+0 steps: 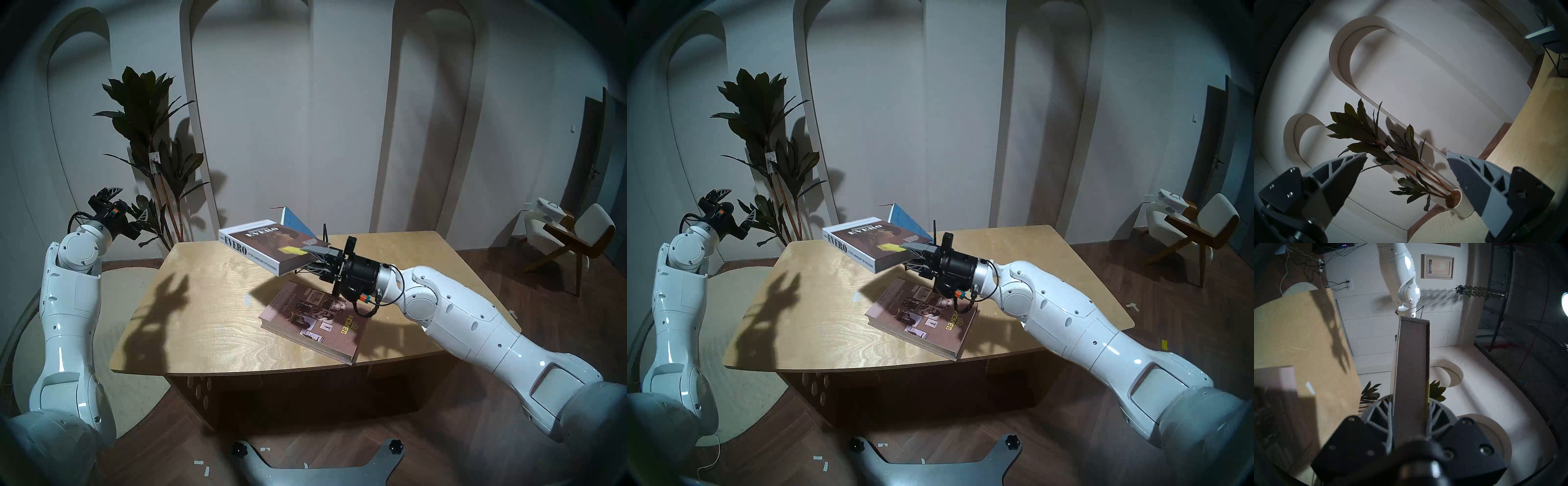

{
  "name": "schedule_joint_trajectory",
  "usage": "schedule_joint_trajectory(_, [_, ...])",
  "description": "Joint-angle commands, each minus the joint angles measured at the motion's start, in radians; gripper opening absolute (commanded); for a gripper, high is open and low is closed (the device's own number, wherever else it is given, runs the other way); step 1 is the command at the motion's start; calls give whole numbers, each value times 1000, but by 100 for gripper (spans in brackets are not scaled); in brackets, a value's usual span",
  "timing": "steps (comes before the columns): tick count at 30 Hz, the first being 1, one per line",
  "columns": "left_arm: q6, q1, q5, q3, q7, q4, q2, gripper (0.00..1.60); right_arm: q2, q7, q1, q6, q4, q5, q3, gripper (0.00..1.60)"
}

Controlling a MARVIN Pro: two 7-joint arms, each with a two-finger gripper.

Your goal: Stack the books into one stack

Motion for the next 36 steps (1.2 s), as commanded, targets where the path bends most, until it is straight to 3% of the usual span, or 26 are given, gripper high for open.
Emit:
schedule_joint_trajectory(1, [-3,-17,0,-2,3,-14,9,160,115,2,-42,16,0,4,42,0])
schedule_joint_trajectory(20, [-5,-18,-6,-2,4,-12,10,160,330,14,-164,27,24,8,100,0])
schedule_joint_trajectory(21, [-5,-18,-7,-2,4,-12,10,160,366,12,-172,27,21,9,102,0])
schedule_joint_trajectory(22, [-6,-18,-7,-2,4,-12,10,160,349,12,-176,26,21,10,105,0])
schedule_joint_trajectory(24, [-6,-19,-8,-2,4,-13,11,160,400,1,-192,25,12,15,116,0])
schedule_joint_trajectory(36, [-8,-21,-10,-2,5,-15,13,160,497,-50,-212,-1,-54,39,171,0])
